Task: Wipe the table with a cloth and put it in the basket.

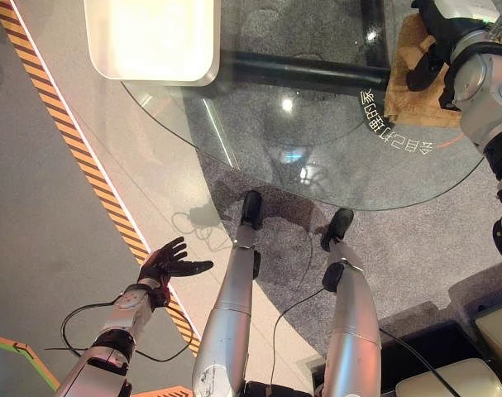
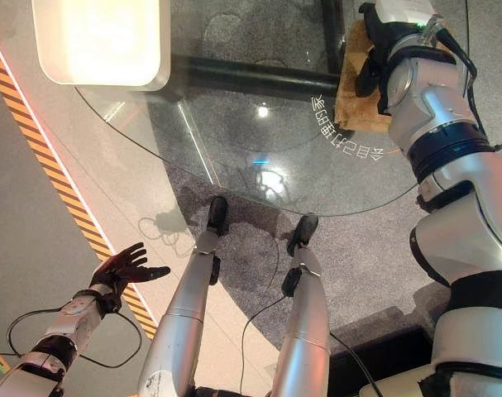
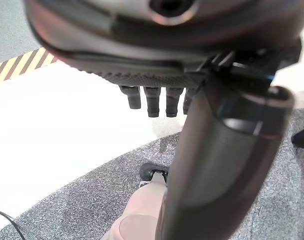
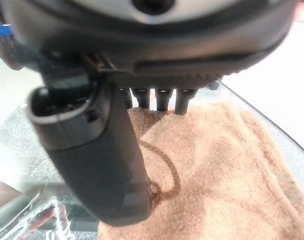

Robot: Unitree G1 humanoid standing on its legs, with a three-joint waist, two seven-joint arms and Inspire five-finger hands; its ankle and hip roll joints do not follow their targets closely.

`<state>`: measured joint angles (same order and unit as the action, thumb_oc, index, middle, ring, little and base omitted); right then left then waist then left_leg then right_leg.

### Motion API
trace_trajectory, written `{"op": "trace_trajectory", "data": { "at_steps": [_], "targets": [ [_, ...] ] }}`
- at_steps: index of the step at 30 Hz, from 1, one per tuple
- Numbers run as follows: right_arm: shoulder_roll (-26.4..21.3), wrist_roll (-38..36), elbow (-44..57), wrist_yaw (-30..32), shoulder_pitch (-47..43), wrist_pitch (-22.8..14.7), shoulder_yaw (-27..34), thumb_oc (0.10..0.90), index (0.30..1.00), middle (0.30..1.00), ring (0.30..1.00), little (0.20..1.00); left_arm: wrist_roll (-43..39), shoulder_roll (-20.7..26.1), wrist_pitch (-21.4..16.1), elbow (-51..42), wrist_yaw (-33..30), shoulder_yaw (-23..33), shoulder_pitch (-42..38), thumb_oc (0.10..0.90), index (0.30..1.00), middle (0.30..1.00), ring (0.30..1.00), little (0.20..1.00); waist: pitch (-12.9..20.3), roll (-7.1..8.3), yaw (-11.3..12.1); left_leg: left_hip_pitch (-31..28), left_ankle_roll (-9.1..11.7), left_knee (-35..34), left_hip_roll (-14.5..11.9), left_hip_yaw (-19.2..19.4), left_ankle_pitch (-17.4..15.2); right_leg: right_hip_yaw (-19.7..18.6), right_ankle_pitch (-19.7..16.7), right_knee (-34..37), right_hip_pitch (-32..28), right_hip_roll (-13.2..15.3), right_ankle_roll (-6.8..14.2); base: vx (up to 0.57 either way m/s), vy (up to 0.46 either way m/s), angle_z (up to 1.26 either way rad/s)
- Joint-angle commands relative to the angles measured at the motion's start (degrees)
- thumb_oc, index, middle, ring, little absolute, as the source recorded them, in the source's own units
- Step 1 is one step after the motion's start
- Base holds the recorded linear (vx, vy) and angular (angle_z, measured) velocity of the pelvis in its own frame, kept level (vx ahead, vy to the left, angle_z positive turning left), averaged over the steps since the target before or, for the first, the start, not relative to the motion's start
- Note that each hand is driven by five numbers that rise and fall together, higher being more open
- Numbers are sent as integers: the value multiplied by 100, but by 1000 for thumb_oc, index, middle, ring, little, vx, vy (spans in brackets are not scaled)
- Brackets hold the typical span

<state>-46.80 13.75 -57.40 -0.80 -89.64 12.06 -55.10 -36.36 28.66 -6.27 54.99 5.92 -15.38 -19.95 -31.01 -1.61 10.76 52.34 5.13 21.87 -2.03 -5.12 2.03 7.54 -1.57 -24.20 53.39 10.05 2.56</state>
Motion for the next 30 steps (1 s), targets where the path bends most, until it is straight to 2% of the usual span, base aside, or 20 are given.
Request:
{"op": "trace_trajectory", "data": {
  "at_steps": [1,24,25,26,27,30],
  "targets": [
    [-499,378,8,343,-716,245,-406,800,900,900,900,900,-141,300,-28,2,20,-100,595,800,900,900,900,900,121,-228,-68,-27,-344,-155,231,65,74,334,240,-37,-171,-194,-114,0,0,0],
    [-442,324,8,-258,-637,208,-416,800,900,900,900,900,-117,355,6,-42,81,-79,568,800,900,900,900,900,121,-251,-26,-65,-322,-279,211,83,137,408,218,42,-191,-155,-112,0,0,0],
    [-407,355,5,-298,-635,243,-421,652,773,773,773,752,-130,356,14,-65,83,-80,557,800,900,900,900,900,121,-256,-26,-64,-320,-291,207,91,141,410,213,61,-194,-159,-112,0,0,0],
    [-403,360,2,-314,-631,244,-423,322,491,491,491,422,-128,351,10,-70,82,-82,557,800,900,900,900,900,121,-259,-25,-62,-320,-291,208,92,140,411,213,62,-191,-157,-111,0,0,0],
    [-406,361,14,-350,-613,256,-421,100,300,300,300,200,-124,340,-2,-85,73,-85,568,800,900,900,900,900,121,-261,-25,-58,-321,-286,210,92,136,415,215,50,-180,-152,-112,0,0,0],
    [-421,380,23,-374,-598,261,-416,100,300,300,300,200,-122,350,13,-112,72,-90,567,800,900,900,900,900,121,-260,-24,-60,-324,-287,205,100,138,420,218,47,-184,-149,-113,0,0,0]
  ]
}}
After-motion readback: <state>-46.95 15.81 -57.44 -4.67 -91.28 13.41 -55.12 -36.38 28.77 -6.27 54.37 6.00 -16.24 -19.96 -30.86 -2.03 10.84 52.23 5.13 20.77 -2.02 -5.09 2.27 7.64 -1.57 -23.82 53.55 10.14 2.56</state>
